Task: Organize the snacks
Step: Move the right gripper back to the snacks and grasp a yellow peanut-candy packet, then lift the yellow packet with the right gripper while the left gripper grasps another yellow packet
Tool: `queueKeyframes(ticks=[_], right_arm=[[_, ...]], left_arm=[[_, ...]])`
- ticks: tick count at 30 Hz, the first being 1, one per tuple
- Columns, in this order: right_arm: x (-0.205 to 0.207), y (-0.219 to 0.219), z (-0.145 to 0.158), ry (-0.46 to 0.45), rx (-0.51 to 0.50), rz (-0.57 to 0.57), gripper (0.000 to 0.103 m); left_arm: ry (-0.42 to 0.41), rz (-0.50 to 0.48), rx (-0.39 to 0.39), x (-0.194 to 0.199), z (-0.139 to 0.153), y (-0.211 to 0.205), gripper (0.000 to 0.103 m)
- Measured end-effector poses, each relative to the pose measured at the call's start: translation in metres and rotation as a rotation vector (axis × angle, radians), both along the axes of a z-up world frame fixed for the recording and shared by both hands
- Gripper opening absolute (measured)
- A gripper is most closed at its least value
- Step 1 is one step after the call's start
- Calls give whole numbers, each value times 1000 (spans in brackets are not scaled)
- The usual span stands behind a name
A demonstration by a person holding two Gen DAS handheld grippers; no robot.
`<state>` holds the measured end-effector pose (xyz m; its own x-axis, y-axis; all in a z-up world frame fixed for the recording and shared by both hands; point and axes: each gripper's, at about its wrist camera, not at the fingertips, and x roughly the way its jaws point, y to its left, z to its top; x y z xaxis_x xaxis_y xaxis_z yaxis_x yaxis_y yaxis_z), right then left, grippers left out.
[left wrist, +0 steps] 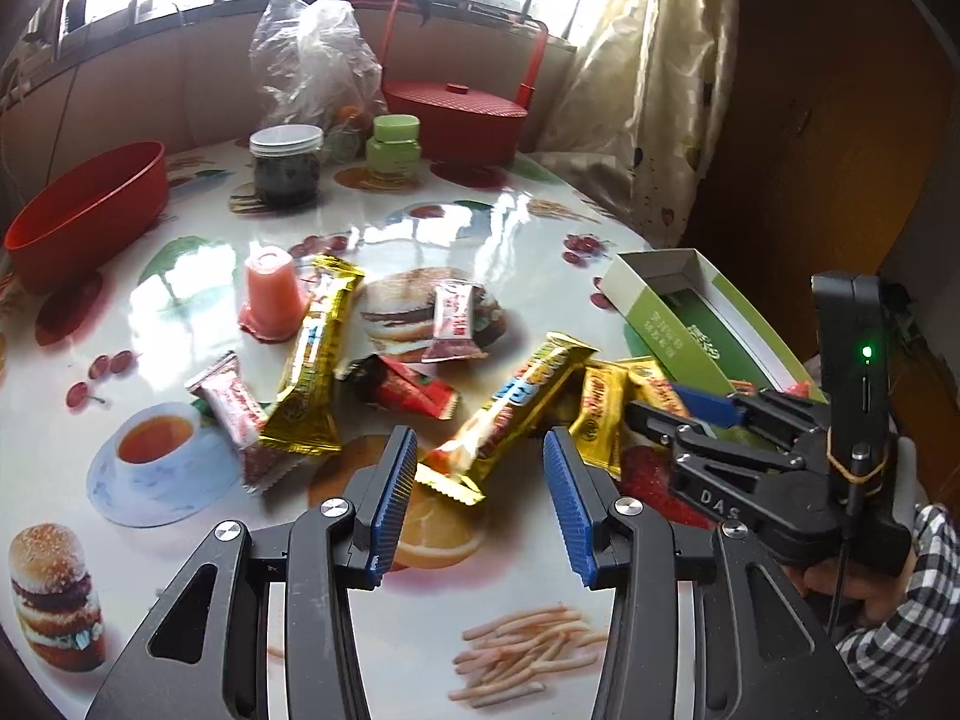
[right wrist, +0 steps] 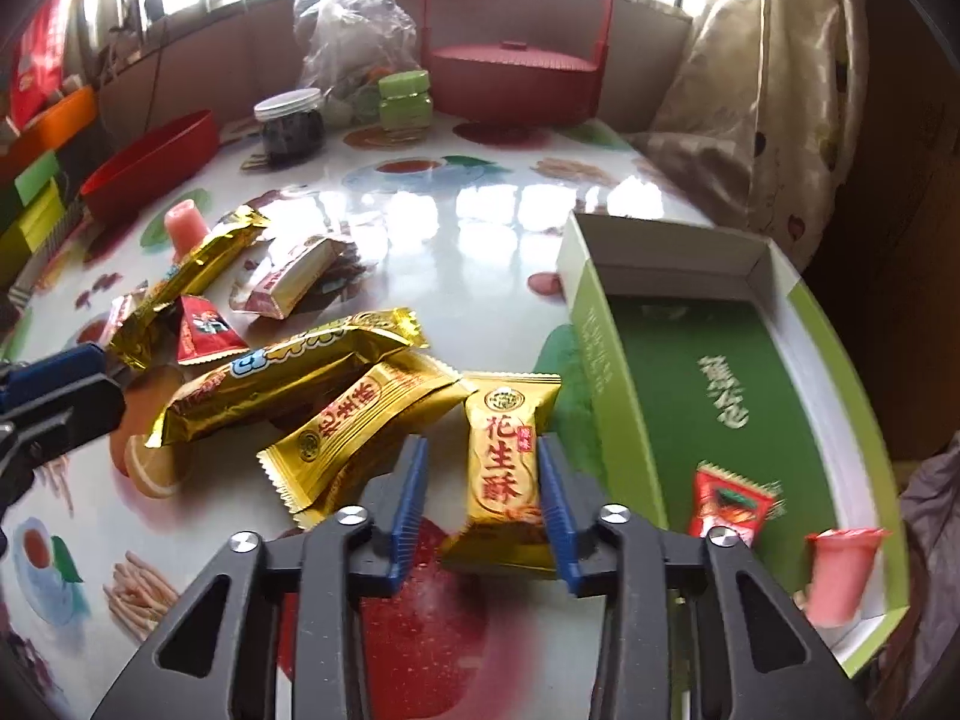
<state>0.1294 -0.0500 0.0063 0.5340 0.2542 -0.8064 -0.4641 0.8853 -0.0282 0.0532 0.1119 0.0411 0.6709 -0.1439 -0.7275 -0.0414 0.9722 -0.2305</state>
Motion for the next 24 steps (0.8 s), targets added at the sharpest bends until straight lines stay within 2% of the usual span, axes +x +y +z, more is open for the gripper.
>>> queueKeyframes(ticks=[3,12,16,24], right_arm=[[-4,-1,-1,9,29,15,22],[-22,-7,0,38,91,59,21],[-31,-14,0,57,109,79,21],[-43,-31,0,79,121,84,22]], left_arm=[[7,-17,4,4,0,-7,45],[43,-98,-3,24,-6,-34,45],[56,-157,29,34,-10,-48,45],[74,-206,118,52,-17,-63,45]])
